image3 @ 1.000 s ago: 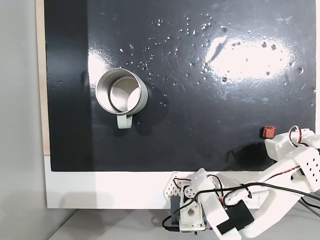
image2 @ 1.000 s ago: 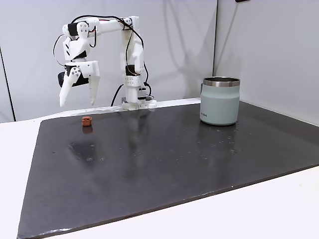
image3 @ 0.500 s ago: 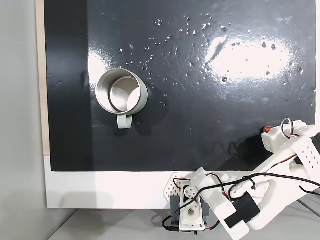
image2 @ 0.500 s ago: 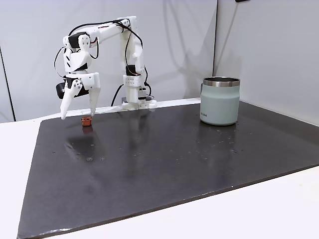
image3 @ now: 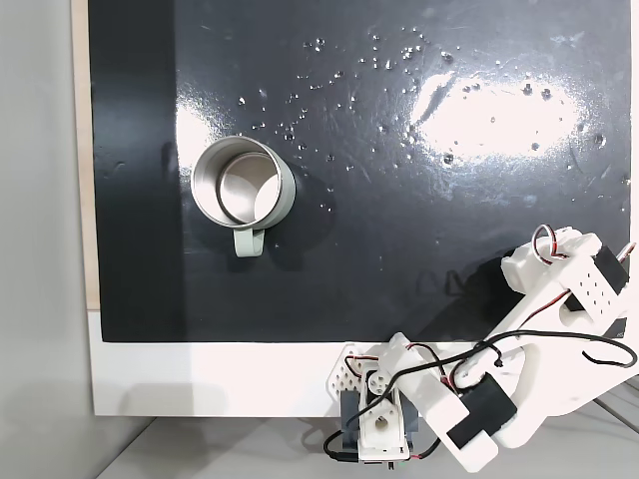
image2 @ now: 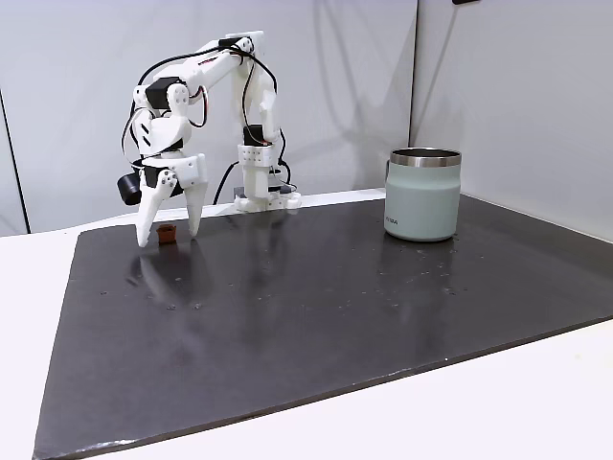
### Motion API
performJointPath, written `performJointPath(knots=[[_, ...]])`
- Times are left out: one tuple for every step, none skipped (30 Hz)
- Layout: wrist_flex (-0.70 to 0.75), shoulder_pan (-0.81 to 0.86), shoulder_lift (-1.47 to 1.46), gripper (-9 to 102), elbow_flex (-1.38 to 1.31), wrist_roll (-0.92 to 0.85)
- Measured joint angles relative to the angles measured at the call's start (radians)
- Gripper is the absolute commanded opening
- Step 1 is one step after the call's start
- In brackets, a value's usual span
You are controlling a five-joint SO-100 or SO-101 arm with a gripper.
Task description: Grasp a cube and put it in the cup.
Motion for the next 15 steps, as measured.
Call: performJointPath(knots=[[-0.008, 0.0, 0.0, 36, 0.011, -0.014], [-0.014, 0.005, 0.002, 36, 0.021, -0.014], [-0.02, 0.006, 0.003, 36, 0.032, -0.023], [-0.028, 0.006, 0.006, 35, 0.041, -0.031], [-0.035, 0.006, 0.015, 35, 0.052, -0.04], [-0.043, 0.006, 0.023, 35, 0.063, -0.048], [-0.052, 0.011, 0.031, 34, 0.074, -0.055], [-0.057, 0.018, 0.034, 34, 0.08, -0.061], [-0.06, 0.026, 0.037, 34, 0.084, -0.064], [-0.063, 0.032, 0.038, 34, 0.086, -0.069], [-0.063, 0.04, 0.038, 34, 0.087, -0.074], [-0.063, 0.046, 0.038, 33, 0.089, -0.077], [-0.063, 0.054, 0.038, 33, 0.089, -0.083], [-0.063, 0.063, 0.038, 33, 0.089, -0.091], [-0.061, 0.072, 0.038, 33, 0.089, -0.097]])
